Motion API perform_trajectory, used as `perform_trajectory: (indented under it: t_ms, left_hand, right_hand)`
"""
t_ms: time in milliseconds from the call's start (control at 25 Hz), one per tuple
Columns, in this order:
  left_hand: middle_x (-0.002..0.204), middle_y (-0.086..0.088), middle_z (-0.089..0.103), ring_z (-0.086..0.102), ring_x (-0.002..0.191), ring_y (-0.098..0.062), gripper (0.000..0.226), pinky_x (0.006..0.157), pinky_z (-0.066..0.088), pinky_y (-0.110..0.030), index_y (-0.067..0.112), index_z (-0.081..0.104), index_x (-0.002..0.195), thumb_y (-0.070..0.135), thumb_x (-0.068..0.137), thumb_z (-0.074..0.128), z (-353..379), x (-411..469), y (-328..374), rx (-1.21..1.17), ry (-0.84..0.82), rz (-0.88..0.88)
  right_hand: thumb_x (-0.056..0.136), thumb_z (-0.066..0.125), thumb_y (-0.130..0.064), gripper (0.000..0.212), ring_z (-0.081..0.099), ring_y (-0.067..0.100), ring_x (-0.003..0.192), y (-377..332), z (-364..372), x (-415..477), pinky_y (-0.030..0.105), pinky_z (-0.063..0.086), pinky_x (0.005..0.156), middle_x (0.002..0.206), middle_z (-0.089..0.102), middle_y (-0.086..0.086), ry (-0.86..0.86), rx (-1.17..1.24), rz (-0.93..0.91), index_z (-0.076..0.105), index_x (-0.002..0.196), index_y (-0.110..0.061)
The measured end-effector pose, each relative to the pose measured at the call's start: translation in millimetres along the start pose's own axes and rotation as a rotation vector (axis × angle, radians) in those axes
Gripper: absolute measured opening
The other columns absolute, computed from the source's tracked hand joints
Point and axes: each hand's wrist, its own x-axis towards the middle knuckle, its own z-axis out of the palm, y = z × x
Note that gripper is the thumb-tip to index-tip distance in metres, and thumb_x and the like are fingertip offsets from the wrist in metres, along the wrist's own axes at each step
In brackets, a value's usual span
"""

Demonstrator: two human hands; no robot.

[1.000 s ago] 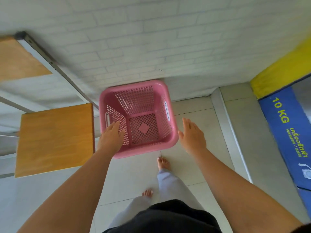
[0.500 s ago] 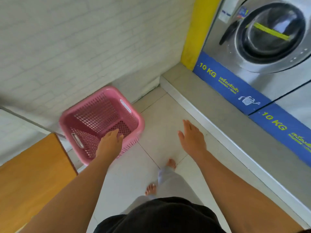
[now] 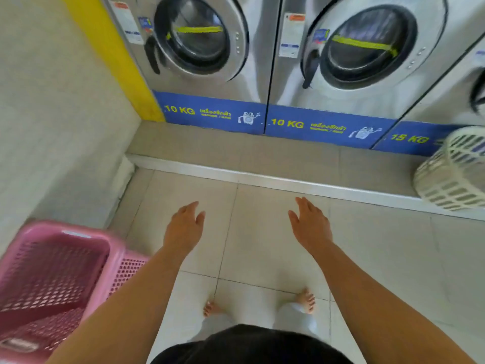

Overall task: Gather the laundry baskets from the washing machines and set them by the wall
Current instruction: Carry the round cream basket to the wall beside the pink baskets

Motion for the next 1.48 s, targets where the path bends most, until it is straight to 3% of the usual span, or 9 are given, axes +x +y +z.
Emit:
perform_trajectory:
  t_ms: [320,640,880,1320,1480]
  left_hand:
    - [0.147,-0.011,0.045,0.043,0.134,-0.031,0.049,0.108,0.037,-0.043,0.015,0.04,0.145,0.034,0.099,0.039,114,9,225,0.107,-0.13,0.235]
    - [0.14,-0.015,0.051,0.046,0.13,-0.031,0.045,0.107,0.037,-0.04,0.012,0.047,0.14,0.029,0.098,0.045,207,11,401,0.166,-0.223,0.471]
    - [0.14,-0.016,0.051,0.046,0.13,-0.032,0.045,0.107,0.037,-0.039,0.011,0.047,0.14,0.026,0.098,0.046,280,46,518,0.16,-0.301,0.57]
    - [0.146,-0.015,0.043,0.04,0.135,-0.031,0.051,0.108,0.034,-0.04,0.012,0.039,0.145,0.032,0.098,0.043,383,118,730,0.242,-0.436,0.521]
    - [0.146,-0.018,0.042,0.041,0.134,-0.033,0.052,0.107,0.034,-0.04,0.01,0.037,0.146,0.03,0.098,0.044,423,139,783,0.2,-0.401,0.422]
  right_hand:
    - [0.102,0.036,-0.037,0.051,0.036,0.027,0.14,227,-79,-19,0.043,0.032,0.112,0.156,0.034,0.004,0.148,0.174,0.302,0.031,0.148,-0.016]
    - [0.102,0.036,-0.036,0.049,0.037,0.028,0.139,372,-116,-40,0.045,0.033,0.112,0.153,0.037,0.004,0.259,0.366,0.572,0.033,0.147,-0.017]
    - [0.102,0.037,-0.035,0.049,0.036,0.028,0.139,468,-150,-5,0.045,0.033,0.112,0.154,0.037,0.005,0.314,0.444,0.682,0.032,0.147,-0.017]
    - [0.101,0.04,-0.033,0.05,0.036,0.03,0.137,645,-236,112,0.043,0.033,0.11,0.152,0.039,0.006,0.28,0.507,0.801,0.031,0.147,-0.017]
    - [0.1,0.043,-0.031,0.051,0.038,0.032,0.136,717,-253,159,0.044,0.033,0.109,0.15,0.041,0.011,0.241,0.519,0.793,0.033,0.147,-0.015]
